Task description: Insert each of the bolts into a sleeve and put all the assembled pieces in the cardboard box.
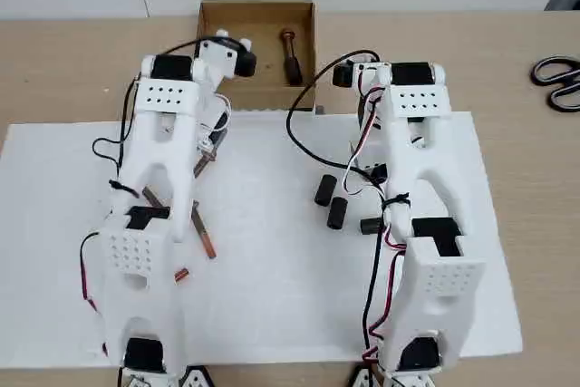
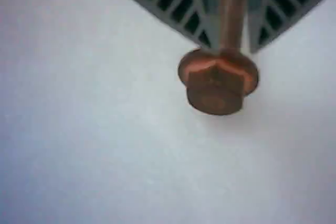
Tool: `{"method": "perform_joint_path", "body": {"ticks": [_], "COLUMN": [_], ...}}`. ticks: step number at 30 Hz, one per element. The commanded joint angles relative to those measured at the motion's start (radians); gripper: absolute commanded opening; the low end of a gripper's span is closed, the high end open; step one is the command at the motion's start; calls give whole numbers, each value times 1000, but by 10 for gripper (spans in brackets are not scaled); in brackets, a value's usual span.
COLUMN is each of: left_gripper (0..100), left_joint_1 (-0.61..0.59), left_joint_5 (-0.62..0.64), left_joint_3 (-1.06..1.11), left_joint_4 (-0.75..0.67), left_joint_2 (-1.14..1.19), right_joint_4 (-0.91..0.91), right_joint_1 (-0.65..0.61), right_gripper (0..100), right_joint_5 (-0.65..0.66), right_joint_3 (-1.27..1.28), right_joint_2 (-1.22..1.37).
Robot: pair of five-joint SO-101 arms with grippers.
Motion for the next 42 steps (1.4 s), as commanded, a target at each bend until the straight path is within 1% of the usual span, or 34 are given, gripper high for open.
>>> {"method": "perform_joint_path", "body": {"ticks": [1, 21, 25, 31, 34, 38, 42], "left_gripper": [57, 65, 65, 62, 55, 7, 6], "left_joint_1": [5, -6, -20, -20, -20, -14, -12], "left_joint_5": [-6, -8, -8, -8, -8, -8, -5], "left_joint_3": [-10, 85, 125, 245, 251, 251, 251], "left_joint_4": [31, 20, -21, -109, -123, -155, -178], "left_joint_2": [-12, -3, -3, -3, -3, -3, -3], "right_joint_4": [-4, -10, -10, -10, -10, -10, -10], "right_joint_1": [15, 15, 15, 13, 13, 10, 5], "right_gripper": [8, 9, 9, 9, 9, 9, 9], "right_joint_5": [9, 9, 9, 9, 9, 9, 9], "right_joint_3": [11, 26, 26, 26, 26, 26, 21], "right_joint_2": [-70, -73, -73, -74, -74, -77, -79]}}
